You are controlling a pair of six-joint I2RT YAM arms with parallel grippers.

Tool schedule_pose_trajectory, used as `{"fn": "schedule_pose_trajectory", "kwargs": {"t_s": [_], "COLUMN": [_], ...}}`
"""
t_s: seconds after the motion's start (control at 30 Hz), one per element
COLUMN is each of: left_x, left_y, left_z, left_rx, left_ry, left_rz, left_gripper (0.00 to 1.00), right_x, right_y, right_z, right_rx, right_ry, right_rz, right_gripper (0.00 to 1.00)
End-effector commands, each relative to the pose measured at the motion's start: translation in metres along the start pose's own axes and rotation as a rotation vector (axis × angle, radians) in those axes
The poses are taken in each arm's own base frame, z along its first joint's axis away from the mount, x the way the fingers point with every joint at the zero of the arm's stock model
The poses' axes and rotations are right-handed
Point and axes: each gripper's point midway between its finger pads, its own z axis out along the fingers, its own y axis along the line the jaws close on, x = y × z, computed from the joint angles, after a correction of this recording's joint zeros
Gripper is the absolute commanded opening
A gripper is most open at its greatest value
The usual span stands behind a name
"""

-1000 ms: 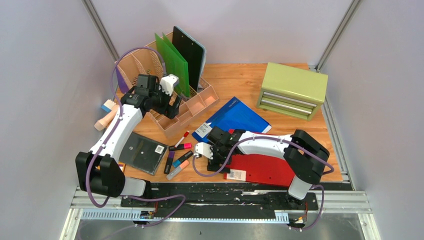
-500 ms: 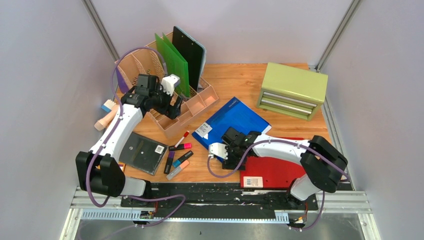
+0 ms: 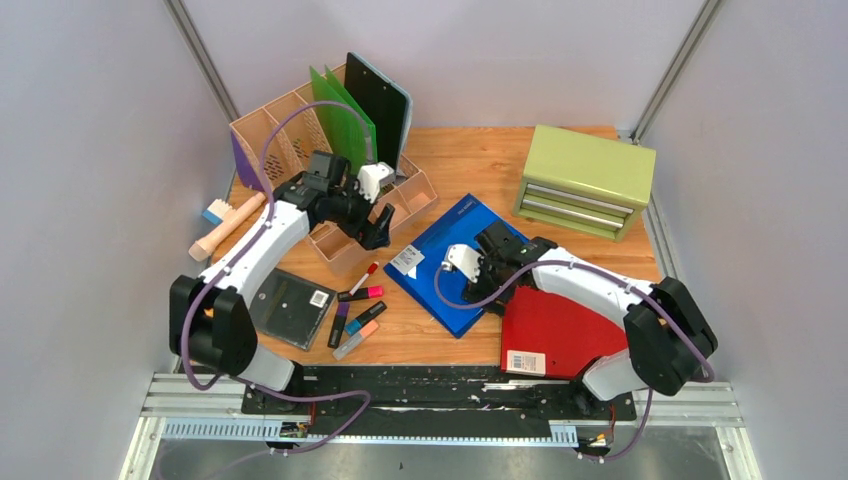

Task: Organize the desk
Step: Pick up the folder from the center of the board.

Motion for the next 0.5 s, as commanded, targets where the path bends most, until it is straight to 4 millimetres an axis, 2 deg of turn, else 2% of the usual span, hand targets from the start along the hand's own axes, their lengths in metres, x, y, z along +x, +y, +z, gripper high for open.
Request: {"fn": "schedule_pose_trajectory", "kwargs": {"t_s": [0.0, 0.17, 0.47], "left_x": [-0.017, -0.014, 0.000], "left_y": [-0.015, -0.029, -0.042], "left_z": [0.014, 0.035, 0.066], "left_rx": [0.088, 0.173, 0.255], "left_ry": [-0.016, 0.023, 0.082], "left_rz": [0.041, 0.008, -0.038], "left_gripper": [1.00, 1.00, 1.00], "right_x": [-0.046, -0.048, -0.042], "right_y": [-0.021, -0.040, -0.051], "right_z": [-0.007, 0.009, 0.019], "right_rx": [0.028, 0.054, 0.064], "right_ry": [-0.169, -0.168, -0.176], "right_rz": [0.100, 0.203, 0.313], "right_gripper": [0.70, 0.69, 0.64]}}
